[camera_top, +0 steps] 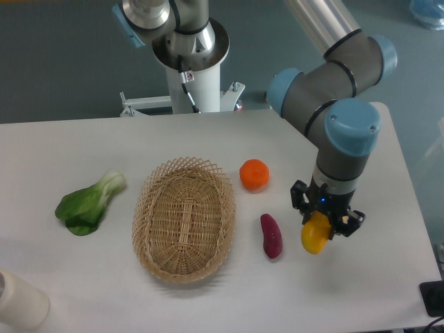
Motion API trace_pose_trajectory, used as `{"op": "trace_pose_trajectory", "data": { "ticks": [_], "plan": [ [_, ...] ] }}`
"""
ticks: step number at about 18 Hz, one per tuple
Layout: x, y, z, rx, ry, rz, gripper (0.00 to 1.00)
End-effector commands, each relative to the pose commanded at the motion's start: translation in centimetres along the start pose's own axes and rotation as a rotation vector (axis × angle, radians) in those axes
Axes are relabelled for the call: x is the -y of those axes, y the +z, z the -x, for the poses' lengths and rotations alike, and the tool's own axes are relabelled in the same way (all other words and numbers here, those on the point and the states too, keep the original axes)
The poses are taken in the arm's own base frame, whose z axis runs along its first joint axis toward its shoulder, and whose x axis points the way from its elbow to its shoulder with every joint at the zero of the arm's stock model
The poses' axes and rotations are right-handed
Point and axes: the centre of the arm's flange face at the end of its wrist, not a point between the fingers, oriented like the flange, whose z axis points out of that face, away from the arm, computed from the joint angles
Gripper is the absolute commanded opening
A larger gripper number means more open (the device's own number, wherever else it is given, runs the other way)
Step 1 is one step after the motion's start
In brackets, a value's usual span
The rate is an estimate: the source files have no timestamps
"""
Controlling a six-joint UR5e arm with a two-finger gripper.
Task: Pick up the mango from the basket
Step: 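Raise the held mango and move it away from the sweet potato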
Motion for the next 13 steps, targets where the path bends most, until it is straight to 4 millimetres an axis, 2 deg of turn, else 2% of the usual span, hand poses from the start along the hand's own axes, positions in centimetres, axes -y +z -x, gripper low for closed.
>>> {"op": "trace_pose_trajectory", "data": {
  "ticks": [2, 5, 13],
  "plan": [
    [-1.4, 0.0, 1.1, 0.009, 0.023, 0.014, 0.30],
    [-2.4, 0.3, 1.5, 0.012, 0.080, 0.054, 0.31],
    [-2.5, 0.4, 1.5, 0.017, 0.088, 0.081, 0.31]
  ]
}}
